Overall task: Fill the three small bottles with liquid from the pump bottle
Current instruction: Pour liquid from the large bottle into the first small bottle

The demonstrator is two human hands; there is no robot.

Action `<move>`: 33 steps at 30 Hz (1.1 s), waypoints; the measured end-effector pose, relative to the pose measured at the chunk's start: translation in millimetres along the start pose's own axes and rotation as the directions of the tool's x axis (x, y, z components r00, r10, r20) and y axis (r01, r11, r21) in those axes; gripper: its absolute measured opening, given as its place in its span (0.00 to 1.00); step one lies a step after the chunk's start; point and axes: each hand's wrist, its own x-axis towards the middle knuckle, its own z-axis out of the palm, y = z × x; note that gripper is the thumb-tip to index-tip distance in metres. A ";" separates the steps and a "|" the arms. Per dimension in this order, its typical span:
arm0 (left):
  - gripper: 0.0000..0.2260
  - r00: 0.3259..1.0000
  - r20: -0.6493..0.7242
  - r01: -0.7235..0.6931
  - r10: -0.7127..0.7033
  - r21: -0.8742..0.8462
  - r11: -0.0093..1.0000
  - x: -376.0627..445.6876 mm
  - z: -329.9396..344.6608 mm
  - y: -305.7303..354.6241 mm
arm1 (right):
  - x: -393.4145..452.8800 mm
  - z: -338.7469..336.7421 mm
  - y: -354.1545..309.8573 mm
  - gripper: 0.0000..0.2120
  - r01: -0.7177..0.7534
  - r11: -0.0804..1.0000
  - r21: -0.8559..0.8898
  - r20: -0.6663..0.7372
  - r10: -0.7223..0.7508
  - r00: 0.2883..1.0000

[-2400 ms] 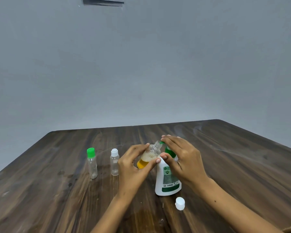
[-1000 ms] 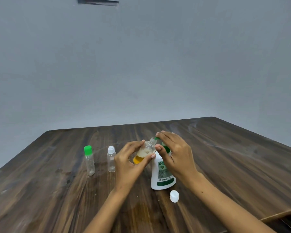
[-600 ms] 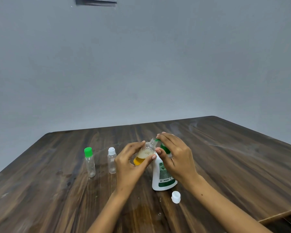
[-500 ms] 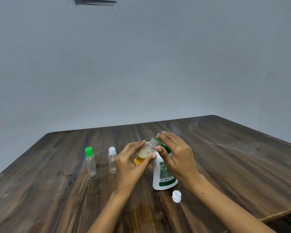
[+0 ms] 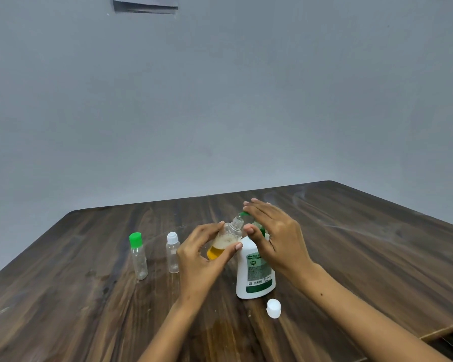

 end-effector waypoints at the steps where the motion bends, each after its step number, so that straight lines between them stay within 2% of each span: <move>1: 0.20 1.000 0.001 -0.003 0.003 -0.001 1.000 0.0 -0.1 0.6 | -0.3 0.4 -0.4 0.34 0.008 1.000 -0.005 0.001 -0.008 1.000; 28: 0.21 1.000 0.004 -0.011 0.011 0.007 1.000 0.1 -0.2 -0.1 | -10.8 5.6 -4.1 0.33 -0.014 1.000 0.010 -0.049 0.015 0.999; 33: 0.20 1.000 -0.008 -0.002 0.002 0.004 1.000 -0.2 0.2 -1.3 | 1.4 -2.0 0.3 0.33 0.020 1.000 -0.004 -0.048 -0.020 0.999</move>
